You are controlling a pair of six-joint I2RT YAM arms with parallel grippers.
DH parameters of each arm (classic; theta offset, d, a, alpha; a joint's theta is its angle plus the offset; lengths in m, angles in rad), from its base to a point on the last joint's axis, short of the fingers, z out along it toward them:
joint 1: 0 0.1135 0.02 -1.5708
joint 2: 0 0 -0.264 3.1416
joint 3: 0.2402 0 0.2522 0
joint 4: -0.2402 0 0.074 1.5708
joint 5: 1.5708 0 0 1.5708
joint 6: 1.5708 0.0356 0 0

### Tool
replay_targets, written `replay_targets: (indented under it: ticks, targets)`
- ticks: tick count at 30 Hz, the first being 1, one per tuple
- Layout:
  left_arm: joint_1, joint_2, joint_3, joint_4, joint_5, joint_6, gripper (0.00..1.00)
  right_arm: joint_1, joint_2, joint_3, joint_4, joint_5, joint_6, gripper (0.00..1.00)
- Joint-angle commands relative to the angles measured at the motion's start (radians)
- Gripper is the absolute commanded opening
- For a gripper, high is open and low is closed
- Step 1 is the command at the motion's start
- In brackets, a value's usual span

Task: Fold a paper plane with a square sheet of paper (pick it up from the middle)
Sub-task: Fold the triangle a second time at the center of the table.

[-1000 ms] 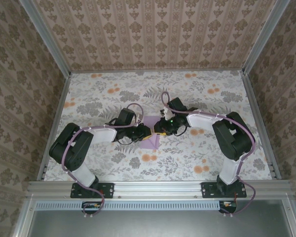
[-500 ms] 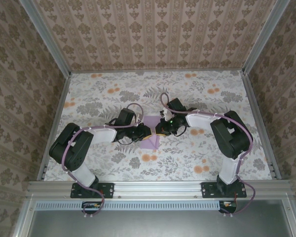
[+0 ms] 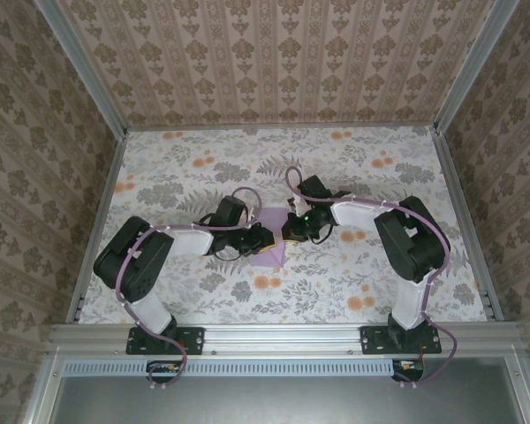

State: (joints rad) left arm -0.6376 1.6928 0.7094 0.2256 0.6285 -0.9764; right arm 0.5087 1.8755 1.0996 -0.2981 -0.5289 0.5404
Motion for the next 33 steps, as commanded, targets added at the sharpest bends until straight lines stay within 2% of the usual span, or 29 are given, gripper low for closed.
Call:
replay_targets:
  ticks: [1, 22, 33]
  targets:
    - [-0.010, 0.007, 0.028, 0.018, 0.007, -0.014, 0.17, 0.002, 0.020, 0.036, -0.051, 0.044, -0.035, 0.07]
    - [-0.022, 0.035, 0.065, -0.021, -0.001, 0.001, 0.17, 0.002, 0.063, 0.076, -0.077, 0.062, -0.069, 0.08]
    - [-0.022, -0.003, 0.076, -0.059, -0.023, 0.021, 0.17, 0.002, 0.070, 0.087, -0.082, 0.074, -0.082, 0.08]
